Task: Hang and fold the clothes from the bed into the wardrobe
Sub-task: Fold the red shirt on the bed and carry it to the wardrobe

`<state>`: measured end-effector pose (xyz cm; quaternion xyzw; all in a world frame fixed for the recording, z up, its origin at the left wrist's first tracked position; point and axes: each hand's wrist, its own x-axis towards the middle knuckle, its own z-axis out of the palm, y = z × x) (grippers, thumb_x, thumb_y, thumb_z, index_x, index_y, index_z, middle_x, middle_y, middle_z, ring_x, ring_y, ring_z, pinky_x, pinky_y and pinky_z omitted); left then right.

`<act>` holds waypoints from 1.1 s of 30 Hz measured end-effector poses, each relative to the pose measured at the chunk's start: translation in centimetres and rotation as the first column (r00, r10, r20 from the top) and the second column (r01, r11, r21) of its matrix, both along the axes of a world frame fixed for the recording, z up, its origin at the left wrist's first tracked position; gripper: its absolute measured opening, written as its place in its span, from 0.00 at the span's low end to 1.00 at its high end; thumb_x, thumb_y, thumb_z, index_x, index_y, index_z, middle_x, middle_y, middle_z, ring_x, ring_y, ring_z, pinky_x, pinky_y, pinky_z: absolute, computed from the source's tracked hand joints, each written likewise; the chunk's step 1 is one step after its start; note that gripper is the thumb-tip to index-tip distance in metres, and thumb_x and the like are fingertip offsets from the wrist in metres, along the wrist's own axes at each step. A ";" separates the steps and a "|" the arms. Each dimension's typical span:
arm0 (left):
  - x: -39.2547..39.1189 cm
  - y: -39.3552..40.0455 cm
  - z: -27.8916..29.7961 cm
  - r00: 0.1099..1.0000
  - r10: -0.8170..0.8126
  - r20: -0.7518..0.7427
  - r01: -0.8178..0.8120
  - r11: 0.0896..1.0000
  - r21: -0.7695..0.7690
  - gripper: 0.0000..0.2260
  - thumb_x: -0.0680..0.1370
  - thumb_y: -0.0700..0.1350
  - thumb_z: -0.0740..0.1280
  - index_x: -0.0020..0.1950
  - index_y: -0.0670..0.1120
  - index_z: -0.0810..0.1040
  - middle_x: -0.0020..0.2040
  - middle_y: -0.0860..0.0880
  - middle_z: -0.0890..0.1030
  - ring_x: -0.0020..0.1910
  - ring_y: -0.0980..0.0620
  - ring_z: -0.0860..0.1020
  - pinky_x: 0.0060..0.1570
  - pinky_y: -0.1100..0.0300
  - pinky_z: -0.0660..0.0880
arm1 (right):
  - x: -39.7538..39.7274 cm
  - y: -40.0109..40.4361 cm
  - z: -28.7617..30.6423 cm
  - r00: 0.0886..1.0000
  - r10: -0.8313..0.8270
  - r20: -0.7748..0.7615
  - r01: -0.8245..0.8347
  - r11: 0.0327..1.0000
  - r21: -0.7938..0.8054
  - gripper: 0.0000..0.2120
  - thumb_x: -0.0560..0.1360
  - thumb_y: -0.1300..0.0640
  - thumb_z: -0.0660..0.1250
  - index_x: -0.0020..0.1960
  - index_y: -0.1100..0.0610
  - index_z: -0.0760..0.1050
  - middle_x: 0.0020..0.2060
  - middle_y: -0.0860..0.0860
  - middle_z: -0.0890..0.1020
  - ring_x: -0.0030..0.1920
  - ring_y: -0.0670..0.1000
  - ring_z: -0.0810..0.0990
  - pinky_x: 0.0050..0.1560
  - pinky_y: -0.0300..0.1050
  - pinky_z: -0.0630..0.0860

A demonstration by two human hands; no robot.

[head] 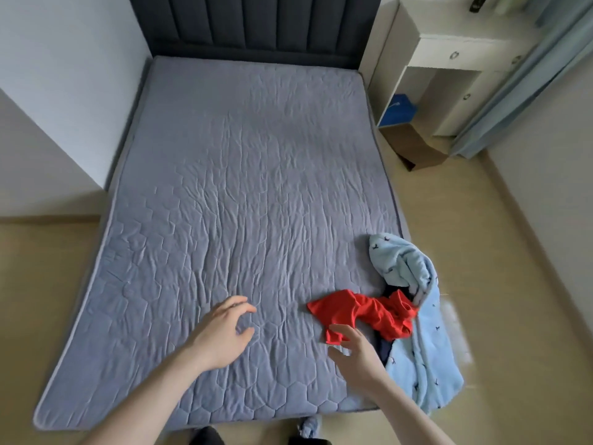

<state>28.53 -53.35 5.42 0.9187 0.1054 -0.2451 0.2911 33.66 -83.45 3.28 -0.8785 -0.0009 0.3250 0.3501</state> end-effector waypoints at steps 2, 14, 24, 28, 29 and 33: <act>1.3 -3.1 -2.1 1.000 0.000 -0.030 -0.001 1.000 -0.022 0.18 0.83 0.53 0.63 0.73 0.54 0.72 0.77 0.58 0.64 0.74 0.56 0.67 0.73 0.60 0.63 | 1.7 -2.4 -2.1 0.999 -0.022 -0.045 0.020 0.999 -0.026 0.19 0.76 0.59 0.72 0.61 0.41 0.74 0.59 0.46 0.78 0.59 0.49 0.79 0.60 0.44 0.75; 10.4 -13.1 -24.9 0.965 -0.164 -0.206 0.183 0.980 0.075 0.21 0.79 0.49 0.65 0.72 0.52 0.71 0.82 0.54 0.50 0.75 0.47 0.66 0.68 0.51 0.71 | 6.1 -9.9 -23.0 0.976 -0.163 -0.143 0.133 0.971 -0.200 0.24 0.74 0.60 0.72 0.70 0.53 0.73 0.64 0.50 0.78 0.65 0.54 0.76 0.65 0.46 0.71; 16.4 -18.1 -44.5 0.840 -0.454 -0.297 0.528 0.811 0.252 0.22 0.76 0.43 0.66 0.70 0.53 0.77 0.83 0.53 0.36 0.82 0.46 0.49 0.78 0.48 0.56 | 8.2 -10.5 -40.2 0.922 -0.330 -0.205 0.280 0.930 -0.239 0.40 0.75 0.50 0.74 0.78 0.59 0.57 0.69 0.57 0.77 0.70 0.60 0.74 0.60 0.47 0.70; 17.4 -18.6 -48.6 0.798 -0.510 -0.320 0.594 0.754 0.279 0.26 0.74 0.41 0.67 0.73 0.49 0.73 0.82 0.53 0.35 0.83 0.45 0.41 0.81 0.41 0.47 | 8.8 -10.5 -44.7 0.886 -0.413 -0.210 0.358 0.898 -0.255 0.35 0.70 0.49 0.75 0.70 0.57 0.63 0.57 0.55 0.82 0.61 0.61 0.80 0.55 0.49 0.76; 17.5 -18.6 -49.2 0.801 -0.518 -0.301 0.593 0.756 0.276 0.29 0.75 0.42 0.67 0.76 0.47 0.69 0.83 0.53 0.38 0.83 0.45 0.42 0.81 0.41 0.47 | 8.9 -10.5 -45.4 0.877 -0.432 -0.209 0.376 0.889 -0.260 0.32 0.70 0.49 0.75 0.68 0.57 0.66 0.55 0.54 0.82 0.59 0.60 0.81 0.54 0.48 0.76; 17.6 -18.4 -48.7 0.917 -0.398 0.026 0.387 0.903 0.189 0.18 0.78 0.46 0.67 0.67 0.47 0.77 0.73 0.50 0.72 0.74 0.48 0.68 0.72 0.55 0.65 | 9.3 -10.8 -45.6 0.873 -0.463 -0.154 0.422 0.875 -0.238 0.08 0.76 0.53 0.71 0.42 0.55 0.77 0.35 0.50 0.80 0.41 0.54 0.79 0.43 0.47 0.73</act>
